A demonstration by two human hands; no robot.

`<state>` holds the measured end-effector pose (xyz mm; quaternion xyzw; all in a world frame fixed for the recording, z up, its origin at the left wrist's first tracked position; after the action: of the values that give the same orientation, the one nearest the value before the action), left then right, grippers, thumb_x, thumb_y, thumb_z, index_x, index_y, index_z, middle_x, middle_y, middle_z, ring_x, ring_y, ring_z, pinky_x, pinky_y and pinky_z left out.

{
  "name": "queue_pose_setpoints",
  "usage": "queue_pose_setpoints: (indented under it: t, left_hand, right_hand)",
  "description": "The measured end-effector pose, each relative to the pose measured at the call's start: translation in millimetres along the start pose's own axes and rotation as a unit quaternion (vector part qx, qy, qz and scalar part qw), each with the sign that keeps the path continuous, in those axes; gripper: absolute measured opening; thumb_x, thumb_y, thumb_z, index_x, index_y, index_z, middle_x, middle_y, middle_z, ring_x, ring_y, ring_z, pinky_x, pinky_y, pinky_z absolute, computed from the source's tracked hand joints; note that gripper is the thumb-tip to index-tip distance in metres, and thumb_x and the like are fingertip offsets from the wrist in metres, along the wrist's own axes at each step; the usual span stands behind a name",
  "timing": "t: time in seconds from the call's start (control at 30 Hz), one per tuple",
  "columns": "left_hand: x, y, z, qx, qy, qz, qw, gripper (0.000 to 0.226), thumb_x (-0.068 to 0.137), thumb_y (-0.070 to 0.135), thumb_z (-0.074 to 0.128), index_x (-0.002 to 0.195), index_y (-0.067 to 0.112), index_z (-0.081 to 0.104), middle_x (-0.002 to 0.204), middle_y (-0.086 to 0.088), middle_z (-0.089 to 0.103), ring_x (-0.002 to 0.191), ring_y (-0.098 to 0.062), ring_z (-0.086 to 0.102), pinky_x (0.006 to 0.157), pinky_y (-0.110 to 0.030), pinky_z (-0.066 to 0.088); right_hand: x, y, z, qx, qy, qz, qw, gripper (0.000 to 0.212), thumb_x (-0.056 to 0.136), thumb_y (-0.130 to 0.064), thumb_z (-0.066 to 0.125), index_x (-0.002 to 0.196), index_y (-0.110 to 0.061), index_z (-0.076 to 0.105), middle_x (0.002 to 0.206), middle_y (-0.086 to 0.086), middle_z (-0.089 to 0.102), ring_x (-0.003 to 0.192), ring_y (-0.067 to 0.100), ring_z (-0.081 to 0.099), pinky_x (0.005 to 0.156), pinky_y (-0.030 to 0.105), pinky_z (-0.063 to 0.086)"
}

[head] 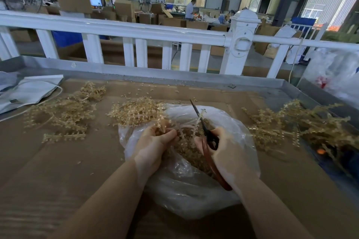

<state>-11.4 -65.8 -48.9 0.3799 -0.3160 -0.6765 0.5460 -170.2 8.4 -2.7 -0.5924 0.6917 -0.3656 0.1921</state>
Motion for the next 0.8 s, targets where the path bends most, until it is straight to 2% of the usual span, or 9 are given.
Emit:
queue_pose_setpoints:
  t: [0.13,0.2,0.3,0.33,0.4,0.47,0.6,0.7,0.8]
  left_hand:
    - [2,1,0,-0.039,-0.003,0.007,0.999,0.019,0.089,-0.012,0.049,0.094,0.003,0.059,0.079,-0.010,0.064,0.069,-0.016,0.067,0.063,-0.024,0.058]
    - [1,2,0,-0.050,-0.006,0.010,0.999,0.017,0.094,-0.006,0.043,0.092,0.001,0.059,0.073,-0.009,0.066,0.065,-0.014,0.069,0.062,-0.023,0.058]
    - [0,3,3,-0.042,-0.008,0.018,0.999,0.019,0.097,-0.001,0.042,0.092,0.000,0.060,0.074,-0.007,0.070,0.065,-0.012,0.070,0.061,-0.021,0.057]
    - [0,4,3,-0.038,-0.006,0.020,0.999,0.018,0.097,0.000,0.042,0.094,0.000,0.060,0.078,-0.008,0.070,0.065,-0.012,0.070,0.061,-0.020,0.057]
    - [-1,4,4,-0.034,-0.001,0.022,0.999,0.016,0.096,0.000,0.044,0.096,0.000,0.059,0.082,-0.009,0.069,0.065,-0.012,0.070,0.060,-0.020,0.056]
    - [-1,5,3,-0.034,0.008,0.023,0.999,0.013,0.096,0.000,0.044,0.095,0.001,0.058,0.081,-0.009,0.068,0.063,-0.012,0.070,0.058,-0.020,0.056]
    - [-3,6,5,-0.026,0.012,0.016,0.999,0.013,0.095,-0.001,0.045,0.091,0.001,0.057,0.076,-0.009,0.068,0.063,-0.014,0.070,0.057,-0.022,0.057]
    - [-6,6,5,-0.003,-0.008,0.001,1.000,0.010,0.093,-0.001,0.050,0.090,0.000,0.060,0.070,-0.008,0.070,0.065,-0.016,0.071,0.058,-0.024,0.058]
    - [-10,7,5,0.011,-0.043,-0.020,0.999,0.010,0.090,-0.001,0.053,0.089,-0.001,0.063,0.069,-0.011,0.070,0.066,-0.018,0.071,0.061,-0.025,0.059]
  right_hand:
    - [-1,3,-3,-0.020,-0.002,0.018,1.000,0.037,0.088,-0.056,0.053,0.105,-0.024,0.046,0.089,-0.008,0.059,0.084,0.011,0.061,0.075,0.028,0.051]
    - [-1,3,-8,-0.018,0.029,0.010,0.999,0.032,0.089,-0.054,0.054,0.101,-0.025,0.046,0.084,-0.015,0.056,0.077,0.003,0.060,0.061,0.014,0.046]
    - [1,2,-17,0.014,0.098,-0.003,0.995,0.028,0.089,-0.047,0.058,0.101,-0.022,0.051,0.076,-0.017,0.052,0.061,0.000,0.057,0.049,0.012,0.041]
    - [1,2,-18,0.033,0.108,0.001,0.994,0.029,0.090,-0.046,0.057,0.104,-0.021,0.052,0.076,-0.014,0.054,0.061,0.003,0.059,0.052,0.015,0.044]
    - [1,2,-19,0.047,0.107,0.012,0.993,0.028,0.091,-0.048,0.055,0.108,-0.025,0.050,0.082,-0.008,0.060,0.067,0.012,0.063,0.063,0.037,0.054]
    - [-1,1,-17,0.012,0.121,-0.008,0.993,0.023,0.092,-0.046,0.055,0.107,-0.030,0.048,0.087,-0.010,0.060,0.075,0.016,0.064,0.070,0.043,0.055]
    - [-12,-15,-10,-0.099,0.202,-0.113,0.968,0.019,0.089,-0.031,0.064,0.104,-0.020,0.058,0.078,-0.027,0.043,0.072,-0.010,0.048,0.066,0.003,0.039]
    - [-10,-8,11,-0.140,0.128,-0.099,0.977,0.025,0.092,-0.031,0.058,0.114,-0.021,0.053,0.097,-0.013,0.061,0.092,0.005,0.058,0.072,0.008,0.035]
    - [-6,4,22,-0.162,0.113,-0.071,0.978,0.033,0.094,-0.034,0.054,0.124,-0.023,0.048,0.111,-0.006,0.061,0.105,0.010,0.056,0.082,0.017,0.040]
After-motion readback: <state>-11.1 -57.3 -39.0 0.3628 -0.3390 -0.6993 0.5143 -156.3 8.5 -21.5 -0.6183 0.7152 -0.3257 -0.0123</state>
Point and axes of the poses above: each hand's wrist, its own x-axis towards the middle knuckle, its own z-axis out of the palm, y = z × x, the point moved 4 cm from there along x, towards the middle knuckle
